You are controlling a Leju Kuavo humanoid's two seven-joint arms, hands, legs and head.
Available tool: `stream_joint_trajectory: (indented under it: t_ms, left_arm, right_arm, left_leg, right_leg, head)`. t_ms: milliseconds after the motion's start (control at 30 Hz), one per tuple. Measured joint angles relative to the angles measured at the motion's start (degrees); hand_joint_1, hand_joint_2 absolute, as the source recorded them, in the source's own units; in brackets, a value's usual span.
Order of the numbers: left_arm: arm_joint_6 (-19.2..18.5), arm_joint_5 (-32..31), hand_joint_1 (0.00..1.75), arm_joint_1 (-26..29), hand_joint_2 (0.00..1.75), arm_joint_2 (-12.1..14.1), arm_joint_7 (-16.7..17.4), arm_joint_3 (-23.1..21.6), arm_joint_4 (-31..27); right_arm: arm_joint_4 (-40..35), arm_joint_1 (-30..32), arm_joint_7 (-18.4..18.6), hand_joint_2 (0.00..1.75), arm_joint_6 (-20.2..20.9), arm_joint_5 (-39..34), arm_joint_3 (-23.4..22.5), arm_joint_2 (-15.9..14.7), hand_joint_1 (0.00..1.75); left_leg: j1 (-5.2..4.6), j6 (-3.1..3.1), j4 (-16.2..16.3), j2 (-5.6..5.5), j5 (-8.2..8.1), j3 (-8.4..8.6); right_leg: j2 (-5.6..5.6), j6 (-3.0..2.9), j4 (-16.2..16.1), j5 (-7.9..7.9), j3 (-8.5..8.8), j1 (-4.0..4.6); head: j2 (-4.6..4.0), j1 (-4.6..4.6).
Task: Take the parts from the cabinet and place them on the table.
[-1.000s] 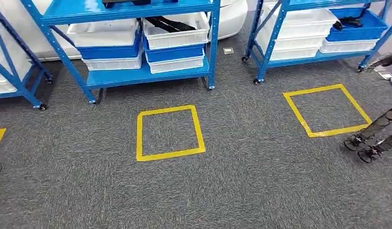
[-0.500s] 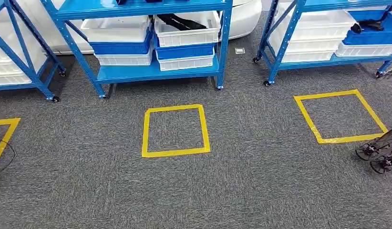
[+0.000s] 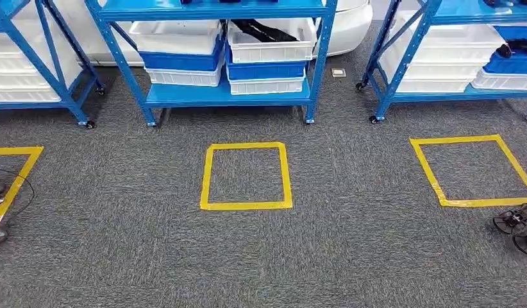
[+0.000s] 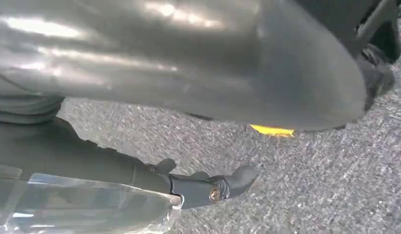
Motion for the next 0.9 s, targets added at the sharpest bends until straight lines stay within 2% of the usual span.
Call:
stream_joint_trajectory:
  t_ms: [33,67,100,300,367,433,467,567,600,700,733,900]
  left_arm:
    - [0.09,0.00,0.00,-0.01,0.00,0.00,-0.02,0.04,0.00]
    - [0.11,0.00,0.00,0.01,0.00,0.15,-0.02,0.09,-0.02]
    - [0.11,0.00,0.00,0.03,0.00,0.15,-0.02,0.11,-0.02]
    - [1.33,-1.01,0.00,0.02,0.00,0.02,0.07,0.13,-0.02]
    - [1.81,-1.22,0.00,0.02,0.00,0.00,0.61,0.13,-0.02]
    - [2.03,-1.46,0.00,0.02,0.00,-0.07,1.07,0.13,0.00]
    - [2.27,-1.75,0.00,0.03,0.00,-0.09,1.20,0.13,0.00]
    - [2.60,-2.05,0.00,0.02,0.00,-0.15,1.51,0.11,0.00]
    - [2.56,-2.05,0.00,0.02,1.75,-0.17,1.49,0.11,0.00]
    - [2.16,-1.81,0.00,0.01,1.75,-0.17,0.98,0.13,0.00]
    - [2.12,-1.81,0.00,0.02,0.00,-0.17,0.98,0.13,0.00]
    - [1.73,-1.81,0.00,0.02,0.00,-0.17,-0.26,0.15,0.00]
  right_arm:
    - [0.00,0.00,0.00,0.00,0.00,-0.02,0.00,-0.02,0.00]
    - [0.00,0.01,0.00,0.00,0.00,-0.02,0.00,0.02,0.00]
    - [0.00,0.00,0.00,0.00,0.00,-0.02,0.00,0.00,0.00]
    - [0.00,0.04,-0.02,0.00,0.00,0.09,0.00,-0.02,0.00]
    - [0.00,0.05,-0.02,0.00,-0.02,0.37,0.04,-0.07,0.00]
    - [0.00,0.05,-0.11,0.00,-0.22,0.50,0.13,-0.09,0.00]
    - [0.00,0.05,-0.09,0.00,-0.28,0.55,0.22,-0.11,0.00]
    - [0.00,0.05,0.00,0.00,-0.31,1.25,0.50,-0.18,0.00]
    - [0.00,0.05,0.00,0.00,-0.31,1.44,0.74,-0.20,0.00]
    - [0.00,0.04,0.00,0.00,-0.31,1.57,1.49,-0.20,0.00]
    - [0.00,0.04,-0.02,0.00,-0.31,1.66,1.64,-0.18,0.00]
    - [0.00,0.03,-0.79,0.00,0.20,1.55,2.16,-0.18,0.00]
  left_leg:
    - [0.00,-0.08,0.11,0.03,-0.11,0.03]
    - [0.09,1.09,0.11,0.04,-0.26,0.01]
    - [0.12,1.80,0.14,0.09,0.03,-0.04]
    - [0.35,1.65,-0.35,0.09,0.10,0.44]
    - [0.45,1.10,-0.42,0.09,0.14,0.46]
    - [0.62,-0.24,-0.51,0.09,0.06,0.48]
    - [0.65,-0.53,-0.51,0.10,0.06,0.49]
    - [0.57,-0.79,-0.51,0.10,-0.04,0.51]
    - [0.50,-0.79,-0.51,0.10,-0.04,0.52]
    - [0.28,-0.77,-0.49,0.12,-0.05,0.51]
    - [0.22,-0.77,-0.49,0.13,-0.05,0.50]
    - [-0.06,-0.73,-0.46,0.18,-0.07,0.49]
  right_leg:
    - [0.00,-0.50,-0.14,0.11,0.12,-0.26]
    - [-0.06,-0.55,-0.11,0.21,0.47,-0.40]
    - [-0.02,-0.68,-0.12,0.27,0.48,-0.29]
    - [0.00,-0.94,-0.11,0.15,0.61,0.19]
    - [0.00,-1.03,-0.09,0.09,0.60,0.29]
    - [0.00,-1.20,-0.08,-0.01,0.58,0.44]
    - [0.00,-1.24,-0.07,-0.02,0.59,0.49]
    - [-0.01,-1.24,-0.07,-0.03,0.56,0.58]
    - [-0.01,-1.23,-0.07,-0.03,0.55,0.58]
    - [-0.01,-1.22,-0.10,-0.03,0.55,0.50]
    - [-0.01,-1.22,-0.11,-0.03,0.56,0.44]
    - [-0.01,-1.20,-0.13,-0.03,0.56,0.17]
  head:
    - [0.00,-0.24]
    - [0.00,-0.17]
    - [0.00,-0.26]
    - [0.00,-0.22]
    - [0.00,-0.22]
    - [0.00,-0.20]
    - [0.00,-0.20]
    - [0.00,-0.20]
    - [0.00,-0.17]
    - [0.00,-0.20]
    - [0.00,-0.17]
    - [0.00,-0.17]
